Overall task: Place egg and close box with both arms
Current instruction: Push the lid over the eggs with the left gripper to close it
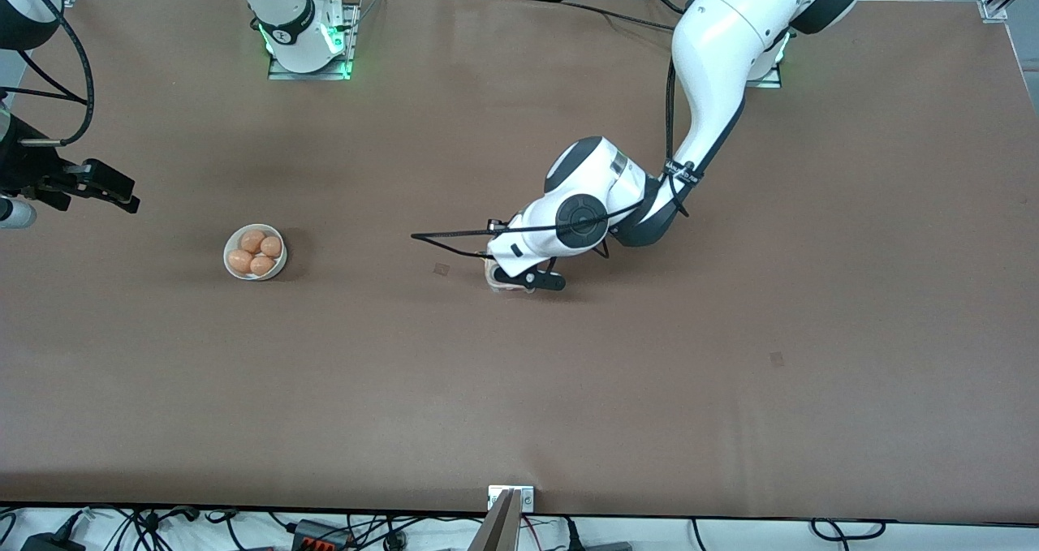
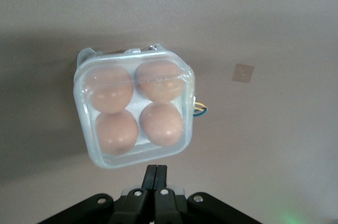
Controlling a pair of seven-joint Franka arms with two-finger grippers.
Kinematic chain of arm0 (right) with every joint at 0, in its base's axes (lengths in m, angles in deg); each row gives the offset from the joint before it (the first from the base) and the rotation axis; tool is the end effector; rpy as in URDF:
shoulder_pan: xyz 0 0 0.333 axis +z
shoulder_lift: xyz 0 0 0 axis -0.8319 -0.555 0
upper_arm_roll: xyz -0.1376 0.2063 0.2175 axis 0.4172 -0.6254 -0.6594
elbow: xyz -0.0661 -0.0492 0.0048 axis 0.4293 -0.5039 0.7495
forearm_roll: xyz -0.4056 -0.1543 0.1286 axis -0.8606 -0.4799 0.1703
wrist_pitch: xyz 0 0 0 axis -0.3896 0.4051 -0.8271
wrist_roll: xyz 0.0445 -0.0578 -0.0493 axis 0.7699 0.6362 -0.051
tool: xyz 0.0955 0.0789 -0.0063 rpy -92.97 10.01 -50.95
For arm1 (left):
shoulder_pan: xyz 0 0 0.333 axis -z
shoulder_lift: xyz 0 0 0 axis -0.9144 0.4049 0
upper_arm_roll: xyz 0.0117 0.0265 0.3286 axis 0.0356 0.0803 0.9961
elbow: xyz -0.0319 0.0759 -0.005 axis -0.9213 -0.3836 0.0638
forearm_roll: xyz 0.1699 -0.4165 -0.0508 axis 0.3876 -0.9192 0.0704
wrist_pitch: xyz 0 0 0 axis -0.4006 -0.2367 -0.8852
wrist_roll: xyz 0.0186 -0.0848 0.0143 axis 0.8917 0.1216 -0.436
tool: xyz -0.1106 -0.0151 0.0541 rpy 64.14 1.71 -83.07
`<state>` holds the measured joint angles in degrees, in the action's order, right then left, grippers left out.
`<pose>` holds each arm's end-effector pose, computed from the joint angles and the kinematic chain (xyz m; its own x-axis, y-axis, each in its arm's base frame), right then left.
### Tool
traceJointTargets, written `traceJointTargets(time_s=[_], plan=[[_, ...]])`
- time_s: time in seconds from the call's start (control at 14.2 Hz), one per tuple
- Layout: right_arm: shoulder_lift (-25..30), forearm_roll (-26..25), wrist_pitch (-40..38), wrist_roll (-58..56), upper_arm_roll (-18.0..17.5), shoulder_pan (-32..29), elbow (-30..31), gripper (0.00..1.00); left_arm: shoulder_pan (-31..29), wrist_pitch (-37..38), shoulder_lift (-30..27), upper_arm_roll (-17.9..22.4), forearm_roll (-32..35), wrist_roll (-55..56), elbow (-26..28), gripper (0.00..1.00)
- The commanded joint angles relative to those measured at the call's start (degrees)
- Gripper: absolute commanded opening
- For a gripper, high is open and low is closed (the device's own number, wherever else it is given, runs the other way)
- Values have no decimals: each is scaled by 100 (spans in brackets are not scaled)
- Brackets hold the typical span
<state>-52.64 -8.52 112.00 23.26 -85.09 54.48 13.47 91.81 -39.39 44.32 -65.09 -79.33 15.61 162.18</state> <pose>0.6486 -0.0274 0.5594 0.9991 -0.0228 0.0358 -0.0235 -0.9996 0.0178 0.6089 -0.5321 0.2181 0.9549 -0.1142 -0.2739 -0.0167 -0.9422 0.3347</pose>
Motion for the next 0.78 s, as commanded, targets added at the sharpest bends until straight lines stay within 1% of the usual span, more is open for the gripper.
traceJointTargets(time_s=[0.0,0.07,0.21,0.42,0.49,0.64,0.71], plan=[[108,-80,-60,-51,41,23,52,100,67,-90,188,64,143,39,-271,3],[108,-80,-69,-43,41,23,52,100,41,-81,162,73,152,31,-271,3],[108,-80,-69,-34,32,41,61,100,-117,15,13,257,362,-275,-280,3],[161,-80,-69,-60,32,50,70,100,-397,567,-207,240,398,-339,-280,4],[161,-80,-112,-60,32,50,61,100,-520,769,-294,232,407,-356,-280,7],[161,-80,-139,-60,32,32,61,100,-801,1305,-479,240,407,-557,-280,22],[161,-71,-139,-52,32,24,61,100,-985,1516,-593,232,407,-732,-280,36]])
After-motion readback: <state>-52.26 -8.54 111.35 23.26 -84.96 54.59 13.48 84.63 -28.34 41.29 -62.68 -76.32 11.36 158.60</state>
